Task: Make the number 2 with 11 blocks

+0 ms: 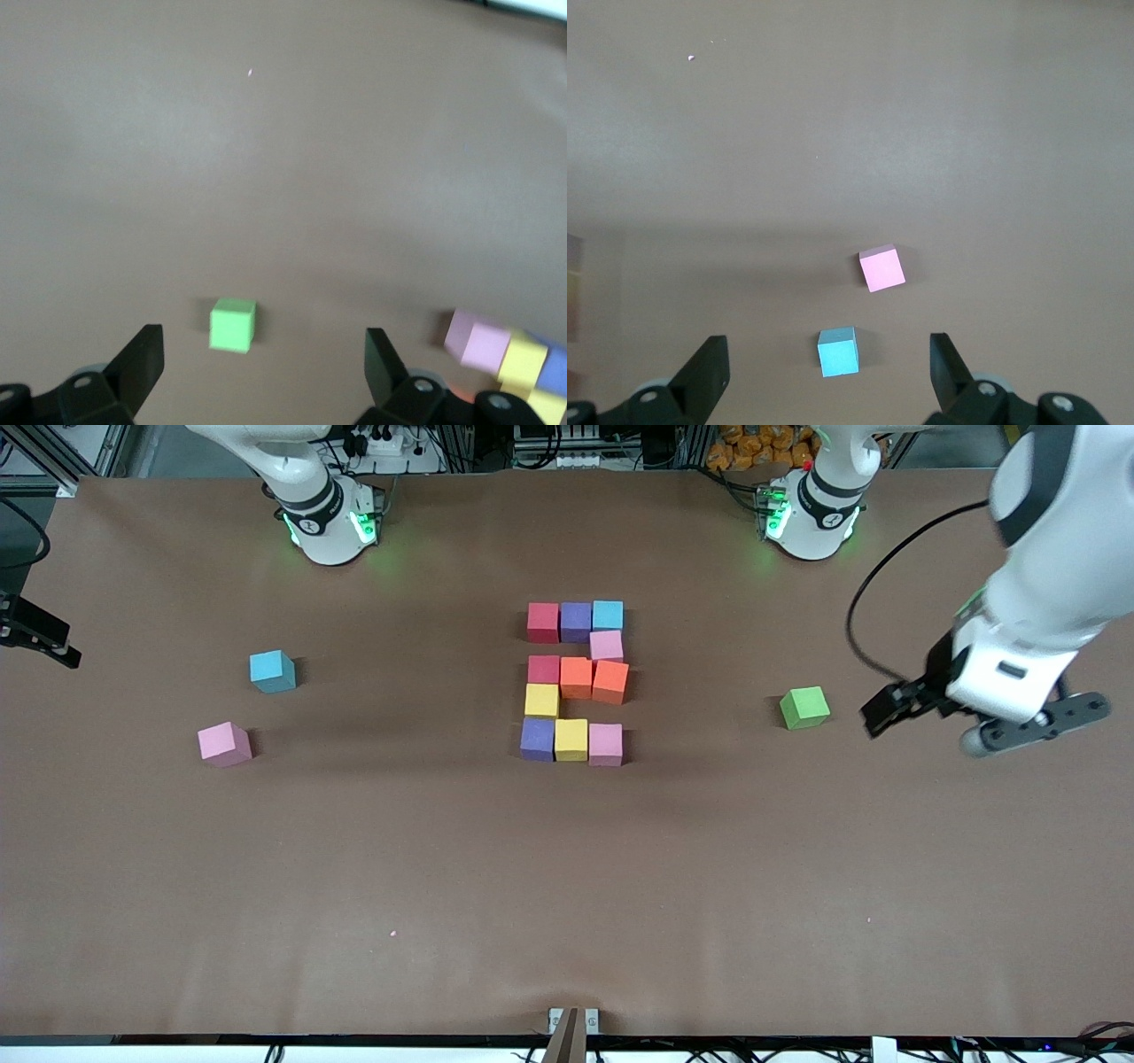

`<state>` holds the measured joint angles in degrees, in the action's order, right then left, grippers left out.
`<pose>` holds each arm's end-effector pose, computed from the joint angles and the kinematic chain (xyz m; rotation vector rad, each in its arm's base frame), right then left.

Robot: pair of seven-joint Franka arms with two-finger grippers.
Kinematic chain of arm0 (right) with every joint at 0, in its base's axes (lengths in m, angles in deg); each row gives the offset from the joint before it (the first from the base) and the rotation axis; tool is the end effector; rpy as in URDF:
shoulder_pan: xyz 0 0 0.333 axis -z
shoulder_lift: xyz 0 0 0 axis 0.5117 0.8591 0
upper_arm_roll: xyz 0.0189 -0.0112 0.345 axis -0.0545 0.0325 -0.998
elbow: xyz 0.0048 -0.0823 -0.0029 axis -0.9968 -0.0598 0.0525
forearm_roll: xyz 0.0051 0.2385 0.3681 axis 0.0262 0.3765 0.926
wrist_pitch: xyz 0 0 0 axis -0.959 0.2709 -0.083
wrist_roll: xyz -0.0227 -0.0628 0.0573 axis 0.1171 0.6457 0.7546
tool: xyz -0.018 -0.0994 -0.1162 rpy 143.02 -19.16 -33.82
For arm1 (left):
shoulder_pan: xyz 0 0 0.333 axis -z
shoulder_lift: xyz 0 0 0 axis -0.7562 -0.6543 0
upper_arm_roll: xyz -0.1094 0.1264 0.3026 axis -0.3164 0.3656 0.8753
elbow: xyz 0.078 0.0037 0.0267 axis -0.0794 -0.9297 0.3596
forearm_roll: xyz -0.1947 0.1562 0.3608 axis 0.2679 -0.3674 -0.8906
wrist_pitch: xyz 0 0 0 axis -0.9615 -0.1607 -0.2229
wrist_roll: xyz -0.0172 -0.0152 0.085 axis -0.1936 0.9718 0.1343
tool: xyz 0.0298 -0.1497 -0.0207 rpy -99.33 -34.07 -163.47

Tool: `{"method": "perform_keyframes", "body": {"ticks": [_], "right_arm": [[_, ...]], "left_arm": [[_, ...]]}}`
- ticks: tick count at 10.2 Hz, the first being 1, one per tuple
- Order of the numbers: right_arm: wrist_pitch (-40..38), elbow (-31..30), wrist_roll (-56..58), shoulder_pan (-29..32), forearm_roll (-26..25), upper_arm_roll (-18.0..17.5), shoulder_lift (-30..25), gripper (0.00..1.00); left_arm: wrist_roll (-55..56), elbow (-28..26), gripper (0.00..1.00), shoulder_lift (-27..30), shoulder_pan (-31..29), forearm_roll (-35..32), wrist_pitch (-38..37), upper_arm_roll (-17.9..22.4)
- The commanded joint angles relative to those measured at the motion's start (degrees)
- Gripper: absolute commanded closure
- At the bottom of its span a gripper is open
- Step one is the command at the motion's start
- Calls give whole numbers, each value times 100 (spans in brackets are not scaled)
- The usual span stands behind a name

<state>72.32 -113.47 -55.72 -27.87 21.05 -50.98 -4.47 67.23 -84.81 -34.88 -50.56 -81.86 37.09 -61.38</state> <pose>0.5962 -0.0807 0.6234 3.1380 0.1033 0.0778 0.6323 -0.1259 0.5729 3.0941 0.3481 0.0328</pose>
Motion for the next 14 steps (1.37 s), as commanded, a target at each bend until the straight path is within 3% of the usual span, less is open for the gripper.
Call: {"method": "perform_keyframes", "body": {"ticks": [1, 4, 5, 7, 9, 14], "right_arm": [[-19, 41, -11, -98, 106, 59, -14, 0], [-37, 24, -274, -98, 115, 58, -14, 0], [-45, 24, -275, -80, 115, 58, -5, 0], [-54, 24, -267, -80, 115, 67, -5, 0], [-63, 15, -267, -80, 115, 67, -5, 0], [-72, 6, -258, -89, 115, 58, -5, 0]], "left_arm": [[-1262, -184, 0, 551, 89, 541, -455, 522], [-2321, -306, 0, 911, 55, 192, -843, 550], [-2385, -559, 0, 1148, 72, 94, -800, 541], [-2421, -571, 0, 1220, 186, 67, -790, 681], [-2412, -518, 0, 1168, 1035, 58, -764, 1583], [-2439, -308, 0, 931, 1118, -240, -694, 1579]]}}
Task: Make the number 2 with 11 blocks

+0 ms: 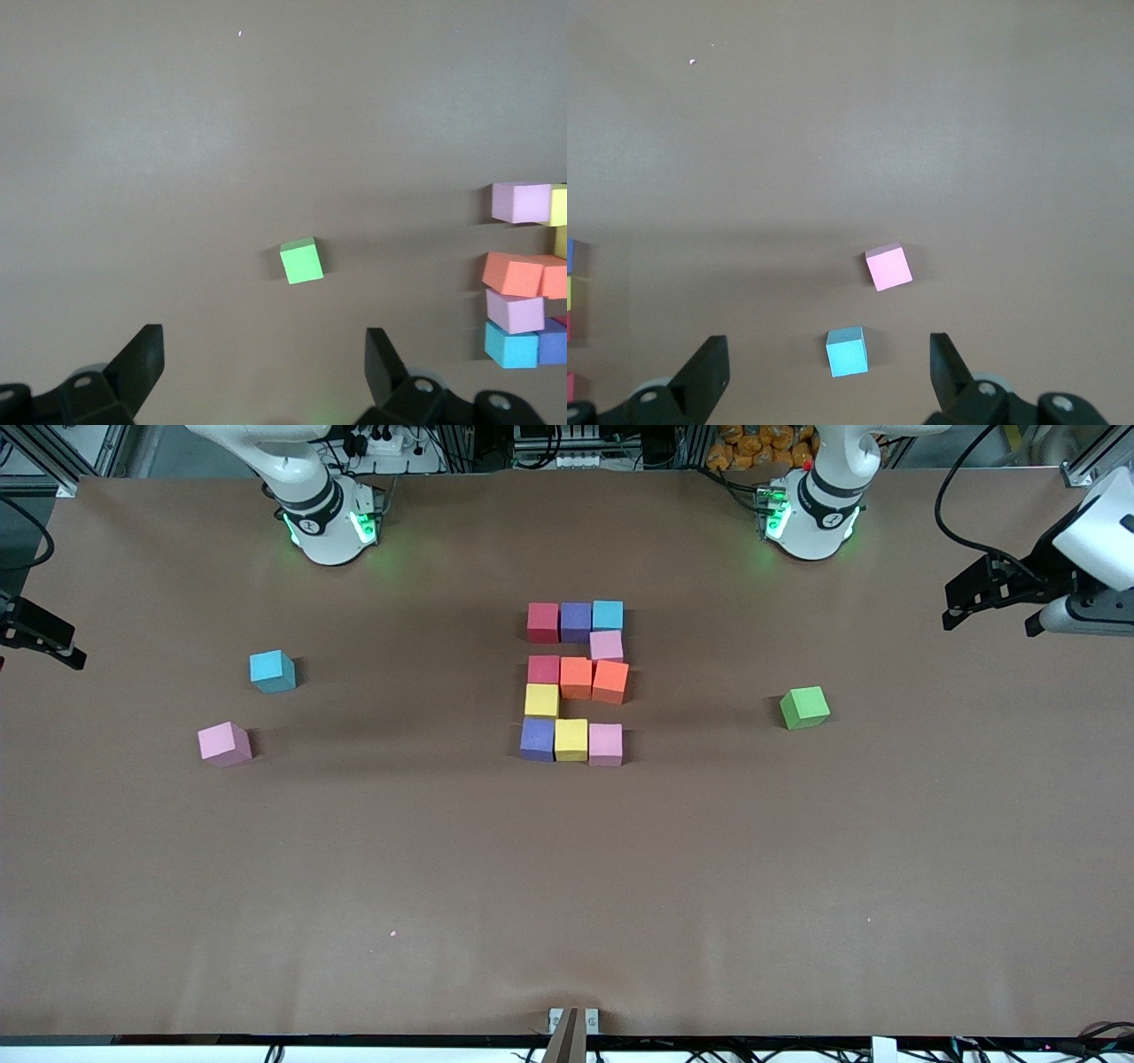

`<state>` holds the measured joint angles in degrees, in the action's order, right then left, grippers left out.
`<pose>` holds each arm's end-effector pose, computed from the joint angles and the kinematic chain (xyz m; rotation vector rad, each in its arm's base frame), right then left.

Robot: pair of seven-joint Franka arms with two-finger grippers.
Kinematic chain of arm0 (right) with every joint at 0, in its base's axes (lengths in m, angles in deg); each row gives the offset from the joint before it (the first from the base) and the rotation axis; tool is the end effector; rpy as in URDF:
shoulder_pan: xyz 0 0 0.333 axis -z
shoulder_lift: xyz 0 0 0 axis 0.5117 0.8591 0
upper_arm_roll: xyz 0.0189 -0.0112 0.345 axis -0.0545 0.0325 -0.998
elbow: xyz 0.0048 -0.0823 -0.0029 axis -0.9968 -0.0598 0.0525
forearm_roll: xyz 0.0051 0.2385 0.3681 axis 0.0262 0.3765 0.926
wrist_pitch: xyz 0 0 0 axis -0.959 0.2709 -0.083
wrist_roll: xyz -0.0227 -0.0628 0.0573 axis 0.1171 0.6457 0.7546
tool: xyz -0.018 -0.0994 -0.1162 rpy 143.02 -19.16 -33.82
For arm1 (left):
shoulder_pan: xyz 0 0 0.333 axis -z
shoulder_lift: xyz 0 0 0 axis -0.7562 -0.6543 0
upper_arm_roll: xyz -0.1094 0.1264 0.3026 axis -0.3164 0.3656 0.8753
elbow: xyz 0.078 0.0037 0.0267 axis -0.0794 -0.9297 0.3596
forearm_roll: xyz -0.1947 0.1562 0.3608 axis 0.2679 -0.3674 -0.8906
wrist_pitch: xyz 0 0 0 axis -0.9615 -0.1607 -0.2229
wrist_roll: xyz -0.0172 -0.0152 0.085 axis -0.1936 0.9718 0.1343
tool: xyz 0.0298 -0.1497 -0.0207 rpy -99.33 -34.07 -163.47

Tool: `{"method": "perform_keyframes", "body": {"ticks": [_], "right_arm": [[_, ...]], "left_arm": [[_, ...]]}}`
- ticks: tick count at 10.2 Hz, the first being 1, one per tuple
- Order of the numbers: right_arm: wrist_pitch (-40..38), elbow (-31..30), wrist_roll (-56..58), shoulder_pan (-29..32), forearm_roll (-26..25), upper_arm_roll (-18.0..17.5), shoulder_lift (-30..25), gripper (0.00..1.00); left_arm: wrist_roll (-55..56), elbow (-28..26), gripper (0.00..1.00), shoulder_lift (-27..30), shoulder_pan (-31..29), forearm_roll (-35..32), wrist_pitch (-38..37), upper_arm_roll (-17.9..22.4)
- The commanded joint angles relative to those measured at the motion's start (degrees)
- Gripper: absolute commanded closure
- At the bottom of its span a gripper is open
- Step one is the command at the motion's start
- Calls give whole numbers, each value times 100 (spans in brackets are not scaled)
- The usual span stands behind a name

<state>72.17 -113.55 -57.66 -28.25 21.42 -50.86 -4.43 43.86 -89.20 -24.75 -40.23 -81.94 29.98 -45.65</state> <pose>0.5964 -0.0769 0.6220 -3.1332 -0.0572 -0.0719 0.5698 -0.0632 0.6278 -3.1360 0.1424 -0.0034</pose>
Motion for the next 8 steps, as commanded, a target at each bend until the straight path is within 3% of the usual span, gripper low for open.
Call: {"method": "perform_keyframes", "body": {"ticks": [1, 8], "right_arm": [[-57, 14, -56, -51, 78, 47, -9, 0], [-74, 5, -29, -51, 70, 56, -1, 0]], "left_arm": [[-111, 141, 0, -82, 94, -163, 26, 13], [-15, 176, 0, -205, 121, 101, 26, 22]]}}
